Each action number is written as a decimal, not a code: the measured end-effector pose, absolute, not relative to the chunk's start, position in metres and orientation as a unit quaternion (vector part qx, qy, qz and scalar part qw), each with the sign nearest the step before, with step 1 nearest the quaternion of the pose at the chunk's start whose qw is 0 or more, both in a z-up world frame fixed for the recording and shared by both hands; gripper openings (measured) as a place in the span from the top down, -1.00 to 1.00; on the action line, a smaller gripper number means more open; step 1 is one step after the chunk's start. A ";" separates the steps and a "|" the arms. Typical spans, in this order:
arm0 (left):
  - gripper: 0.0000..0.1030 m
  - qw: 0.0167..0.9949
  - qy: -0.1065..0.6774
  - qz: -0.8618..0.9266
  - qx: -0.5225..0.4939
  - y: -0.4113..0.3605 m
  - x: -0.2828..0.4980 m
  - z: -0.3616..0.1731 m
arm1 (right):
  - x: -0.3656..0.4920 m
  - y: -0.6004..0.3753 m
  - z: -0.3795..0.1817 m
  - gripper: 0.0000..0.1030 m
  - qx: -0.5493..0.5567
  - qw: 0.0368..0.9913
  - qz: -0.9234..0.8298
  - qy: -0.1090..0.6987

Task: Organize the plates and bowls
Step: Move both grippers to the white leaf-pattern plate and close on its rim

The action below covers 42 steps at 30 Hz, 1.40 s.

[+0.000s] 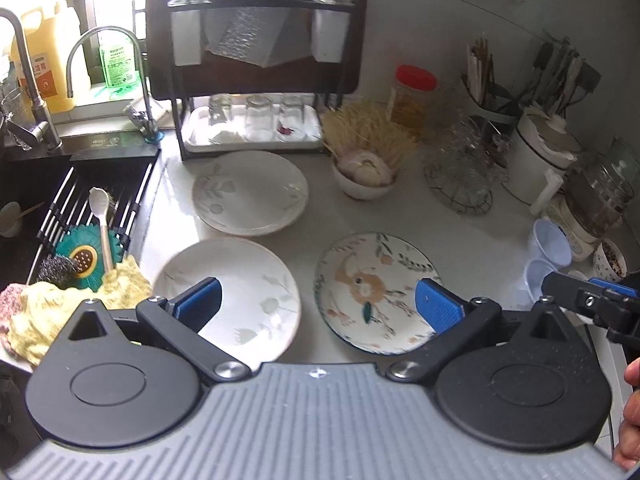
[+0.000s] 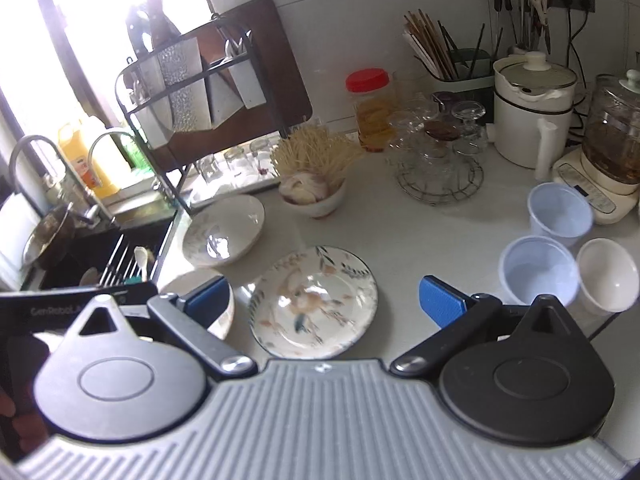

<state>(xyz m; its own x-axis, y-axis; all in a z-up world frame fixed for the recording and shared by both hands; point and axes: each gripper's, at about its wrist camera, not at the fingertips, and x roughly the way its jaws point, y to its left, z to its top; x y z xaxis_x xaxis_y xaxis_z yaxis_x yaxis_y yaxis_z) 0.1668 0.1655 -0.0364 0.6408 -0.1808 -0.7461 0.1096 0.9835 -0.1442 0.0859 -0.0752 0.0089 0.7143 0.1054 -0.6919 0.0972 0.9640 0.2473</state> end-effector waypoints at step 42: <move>-0.09 0.835 0.522 -0.159 -0.074 0.343 0.298 -0.216 | 0.185 0.072 -0.156 0.11 0.222 0.785 -0.009 0.578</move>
<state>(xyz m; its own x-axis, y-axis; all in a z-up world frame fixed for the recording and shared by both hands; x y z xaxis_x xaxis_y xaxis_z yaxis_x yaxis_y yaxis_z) 0.2979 0.3429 -0.2162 0.4051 -0.3418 -0.8480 0.1878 0.9388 -0.2887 0.1850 0.0720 -0.1556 0.3309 0.2439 -0.9116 0.2707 0.9009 0.3393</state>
